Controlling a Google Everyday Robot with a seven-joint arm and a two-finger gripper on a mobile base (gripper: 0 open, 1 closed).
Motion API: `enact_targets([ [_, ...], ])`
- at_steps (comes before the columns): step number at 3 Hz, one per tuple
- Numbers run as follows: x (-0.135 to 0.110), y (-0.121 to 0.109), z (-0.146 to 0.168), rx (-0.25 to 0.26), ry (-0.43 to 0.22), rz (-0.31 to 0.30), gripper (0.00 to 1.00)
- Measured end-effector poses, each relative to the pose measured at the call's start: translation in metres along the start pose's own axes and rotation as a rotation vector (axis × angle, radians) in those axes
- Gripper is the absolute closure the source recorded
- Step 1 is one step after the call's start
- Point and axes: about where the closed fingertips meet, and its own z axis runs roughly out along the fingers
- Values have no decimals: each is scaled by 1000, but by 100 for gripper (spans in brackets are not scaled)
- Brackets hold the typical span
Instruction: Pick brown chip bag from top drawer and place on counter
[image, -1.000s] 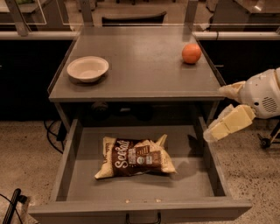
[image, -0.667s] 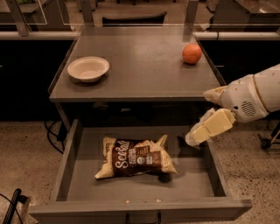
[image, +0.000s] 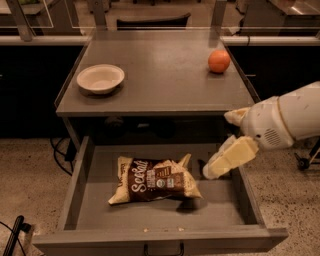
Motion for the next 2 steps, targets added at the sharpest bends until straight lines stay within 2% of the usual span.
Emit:
enact_targets([
  [1, 22, 26, 35, 50, 67, -71, 0],
  [2, 40, 35, 55, 104, 98, -103, 0],
])
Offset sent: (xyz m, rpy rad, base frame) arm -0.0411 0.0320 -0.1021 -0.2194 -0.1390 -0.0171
